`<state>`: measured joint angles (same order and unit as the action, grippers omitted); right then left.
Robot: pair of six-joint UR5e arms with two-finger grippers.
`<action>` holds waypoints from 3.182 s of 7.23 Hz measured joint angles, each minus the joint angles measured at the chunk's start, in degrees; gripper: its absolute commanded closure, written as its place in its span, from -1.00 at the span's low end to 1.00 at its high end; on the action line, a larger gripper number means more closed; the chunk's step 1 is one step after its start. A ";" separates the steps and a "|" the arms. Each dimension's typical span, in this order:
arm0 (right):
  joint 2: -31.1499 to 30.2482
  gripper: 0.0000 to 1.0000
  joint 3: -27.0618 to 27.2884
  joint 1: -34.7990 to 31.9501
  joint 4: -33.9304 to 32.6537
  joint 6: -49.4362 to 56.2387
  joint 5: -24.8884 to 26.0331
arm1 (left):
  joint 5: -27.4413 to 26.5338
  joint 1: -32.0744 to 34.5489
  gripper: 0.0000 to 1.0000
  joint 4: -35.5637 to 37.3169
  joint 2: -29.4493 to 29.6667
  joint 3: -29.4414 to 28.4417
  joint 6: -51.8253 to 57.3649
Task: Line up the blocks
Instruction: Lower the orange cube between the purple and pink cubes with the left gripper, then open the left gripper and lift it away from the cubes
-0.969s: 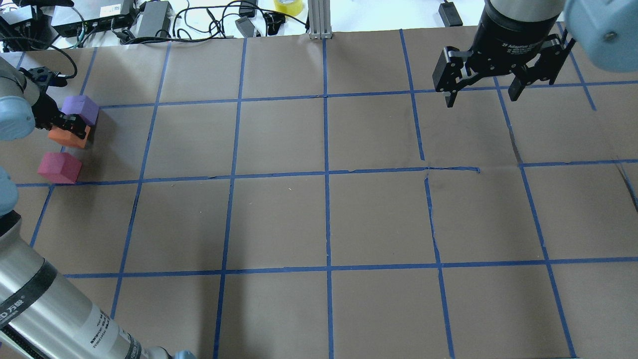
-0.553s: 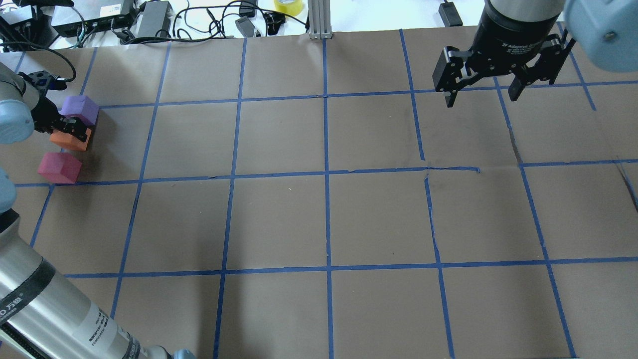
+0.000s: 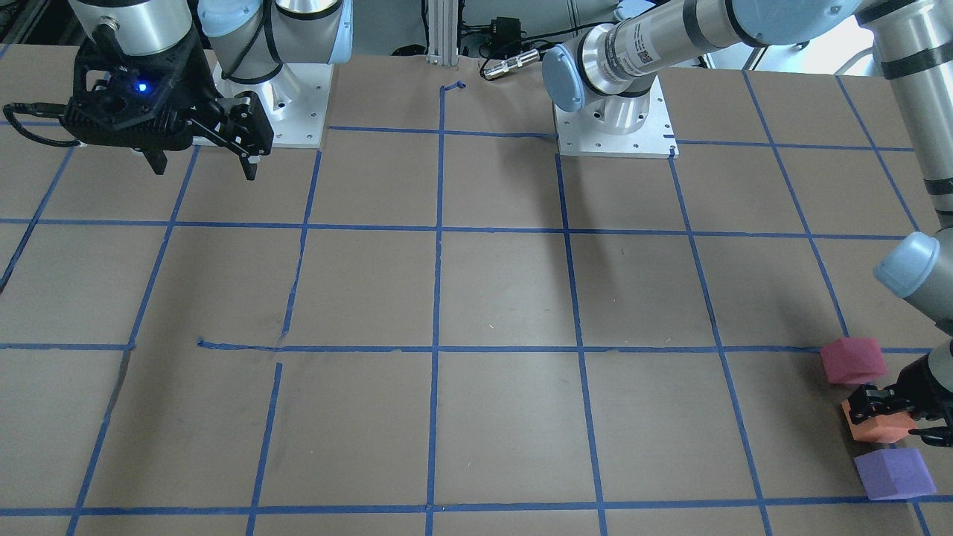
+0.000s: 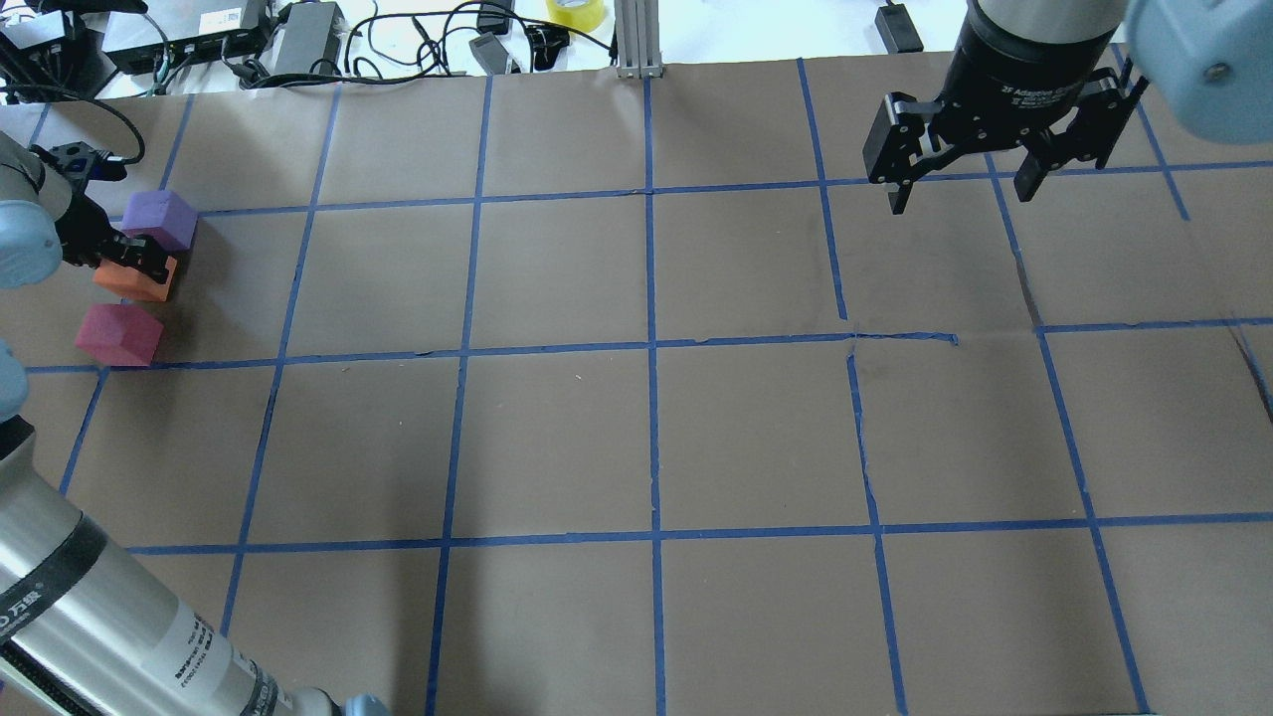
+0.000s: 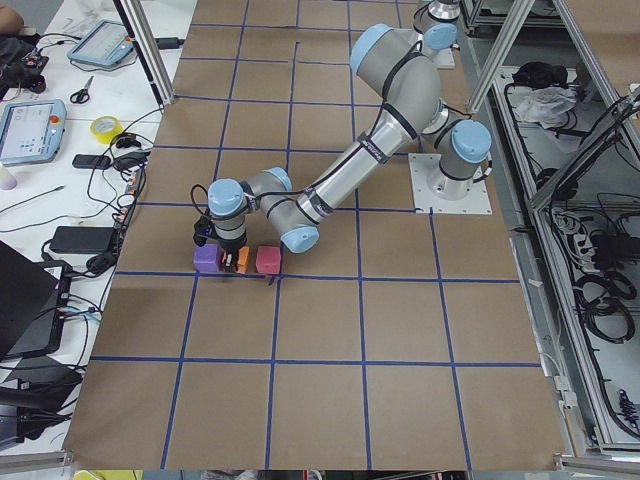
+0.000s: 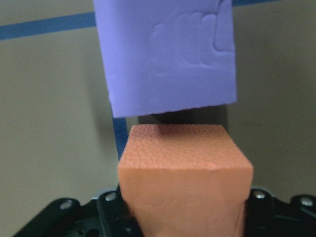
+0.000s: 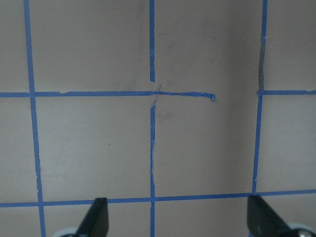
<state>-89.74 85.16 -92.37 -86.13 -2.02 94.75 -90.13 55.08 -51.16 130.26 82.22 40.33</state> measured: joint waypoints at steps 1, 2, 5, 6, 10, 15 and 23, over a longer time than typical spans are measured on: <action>0.00 -1.00 0.00 0.00 0.00 0.00 0.00 | 0.02 -0.21 1.00 0.05 0.04 0.21 0.01; 0.00 -1.00 0.00 0.00 0.00 0.00 0.00 | 0.04 -0.27 1.00 0.17 0.15 0.34 0.01; 0.00 -1.00 0.00 0.00 -0.02 -0.06 0.00 | 1.58 -0.33 1.00 0.35 0.52 0.58 0.01; 0.00 -1.00 0.00 0.00 -0.05 -0.03 0.00 | 2.09 -0.33 1.00 0.35 0.49 0.61 0.01; 0.00 -1.00 0.00 0.00 -0.09 0.00 0.00 | 2.15 -0.32 0.29 0.41 0.72 0.49 0.09; 0.00 -1.00 0.00 0.00 -0.09 0.00 0.00 | 2.20 -0.41 -1.00 0.39 0.81 -0.05 0.39; 0.00 -1.00 0.00 0.00 -0.09 0.00 0.00 | 3.24 -1.23 -1.00 -29.80 -26.04 -0.46 0.53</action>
<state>-89.74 85.16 -92.37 -86.22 -2.02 94.75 -86.88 53.85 -80.96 104.22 81.76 40.85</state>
